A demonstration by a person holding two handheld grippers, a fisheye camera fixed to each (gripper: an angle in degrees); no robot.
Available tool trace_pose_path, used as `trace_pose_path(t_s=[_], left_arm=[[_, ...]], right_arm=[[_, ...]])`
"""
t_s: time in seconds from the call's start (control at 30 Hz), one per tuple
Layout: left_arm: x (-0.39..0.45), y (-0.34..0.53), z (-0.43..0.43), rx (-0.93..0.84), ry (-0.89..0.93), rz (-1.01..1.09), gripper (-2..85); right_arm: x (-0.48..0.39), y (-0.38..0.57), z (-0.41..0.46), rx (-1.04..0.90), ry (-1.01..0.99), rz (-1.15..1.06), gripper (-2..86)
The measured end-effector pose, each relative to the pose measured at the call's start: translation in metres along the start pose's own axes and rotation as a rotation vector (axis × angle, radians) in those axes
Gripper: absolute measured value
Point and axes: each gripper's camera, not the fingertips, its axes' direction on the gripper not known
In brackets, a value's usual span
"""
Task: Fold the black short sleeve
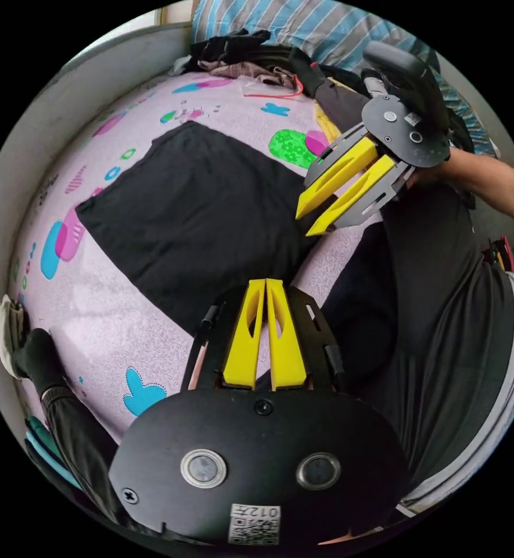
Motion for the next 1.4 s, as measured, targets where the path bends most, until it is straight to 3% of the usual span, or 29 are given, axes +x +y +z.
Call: trace_pose_path(t_s=[0.1,0.13,0.17,0.43,0.7,0.8,1.07,1.23,1.4], left_arm=[[0.000,-0.005,0.014,-0.130,0.014,0.031,0.0],[-0.004,-0.003,0.008,-0.082,0.019,0.022,0.0],[-0.006,-0.002,0.009,-0.107,0.020,0.017,0.0],[-0.033,0.008,-0.014,-0.239,0.031,0.006,-0.1],[-0.083,-0.003,-0.056,0.016,-0.039,-0.296,-0.1],[-0.094,-0.009,-0.043,-0.022,-0.072,-0.362,-0.1],[-0.112,0.002,-0.056,-0.099,-0.071,-0.387,0.0],[-0.159,-0.016,-0.090,0.126,-0.029,-0.487,0.4],[-0.187,-0.056,-0.090,0.153,-0.116,-0.474,0.4]], right_arm=[[-0.007,-0.004,0.008,-0.084,0.035,-0.068,6.4],[-0.006,-0.003,0.017,-0.167,0.067,-0.094,6.0],[-0.004,0.000,0.010,-0.119,0.077,-0.106,5.4],[0.025,0.002,-0.008,-0.267,0.007,-0.076,3.7],[0.058,-0.017,-0.043,-0.017,0.046,0.180,5.2],[0.069,-0.019,-0.029,-0.036,0.066,0.256,5.1],[0.092,0.006,-0.047,-0.031,0.019,0.342,4.3],[0.130,0.005,-0.078,0.153,0.116,0.482,4.4],[0.161,-0.016,-0.080,0.211,0.181,0.544,4.7]])
